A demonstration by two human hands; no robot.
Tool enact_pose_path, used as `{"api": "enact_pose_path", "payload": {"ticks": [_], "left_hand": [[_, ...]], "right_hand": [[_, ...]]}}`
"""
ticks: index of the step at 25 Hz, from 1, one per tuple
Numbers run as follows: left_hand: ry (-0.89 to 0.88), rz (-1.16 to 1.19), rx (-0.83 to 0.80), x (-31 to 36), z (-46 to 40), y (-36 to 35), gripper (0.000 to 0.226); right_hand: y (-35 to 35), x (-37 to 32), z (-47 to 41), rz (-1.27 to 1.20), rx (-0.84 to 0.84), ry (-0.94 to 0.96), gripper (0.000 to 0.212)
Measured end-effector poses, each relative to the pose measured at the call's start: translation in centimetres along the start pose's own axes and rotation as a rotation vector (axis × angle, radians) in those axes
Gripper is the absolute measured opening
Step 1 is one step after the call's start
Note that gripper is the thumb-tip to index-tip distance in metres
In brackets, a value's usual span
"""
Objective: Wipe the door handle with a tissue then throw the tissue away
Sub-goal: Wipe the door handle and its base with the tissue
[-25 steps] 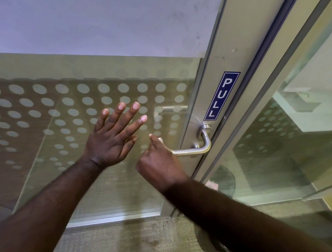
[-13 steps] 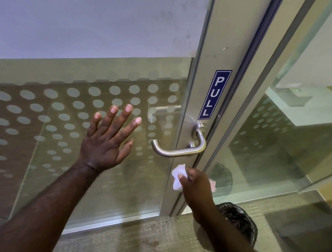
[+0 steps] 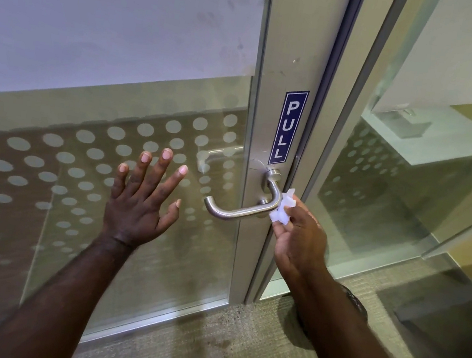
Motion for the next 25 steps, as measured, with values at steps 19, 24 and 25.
{"api": "enact_pose_path", "payload": {"ticks": [19, 24, 25], "left_hand": [[0.006, -0.008, -0.001, 0.1, 0.1, -0.1, 0.071], [-0.008, 0.02, 0.0, 0.0, 0.2, 0.0, 0.073], [-0.008, 0.022, -0.003, 0.0, 0.2, 0.0, 0.073]], "right_hand": [[-2.3, 5.5, 5.1, 0.015, 0.016, -0.023, 0.015], [-3.1, 8.5, 6.6, 0.056, -0.044, 0.007, 0.018], [-3.2, 8.8, 6.7, 0.059, -0.054, 0.008, 0.019]]}}
Point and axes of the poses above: each hand's wrist, its own z-axis away from the middle knuckle, its own y-axis out of the back of the hand, x = y × z, the point moved 2 cm from there along -z, towards the middle knuckle, and after that the axes turned 1 degree about x, right-handed, at the moved point
